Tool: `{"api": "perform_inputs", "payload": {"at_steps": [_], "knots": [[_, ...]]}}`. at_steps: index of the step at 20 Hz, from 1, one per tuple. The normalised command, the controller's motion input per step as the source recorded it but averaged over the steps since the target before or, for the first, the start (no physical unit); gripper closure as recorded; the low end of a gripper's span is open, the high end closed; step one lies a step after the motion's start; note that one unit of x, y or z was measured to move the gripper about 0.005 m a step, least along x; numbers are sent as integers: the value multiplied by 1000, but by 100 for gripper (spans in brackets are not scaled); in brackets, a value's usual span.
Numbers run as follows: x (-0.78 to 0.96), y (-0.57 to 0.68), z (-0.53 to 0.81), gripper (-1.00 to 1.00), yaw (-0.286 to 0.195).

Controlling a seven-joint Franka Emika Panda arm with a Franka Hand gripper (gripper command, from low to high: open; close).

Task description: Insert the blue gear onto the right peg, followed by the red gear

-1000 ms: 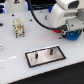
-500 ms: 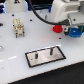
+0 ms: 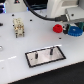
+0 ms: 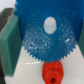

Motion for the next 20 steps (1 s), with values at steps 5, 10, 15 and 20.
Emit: {"api": "perform_inputs", "payload": {"at_steps": [5,10,15,20], "knots": [[467,-506,323,100,0],[489,-492,192,100,0],[483,-436,105,100,0],[549,-290,82,100,0]]}}
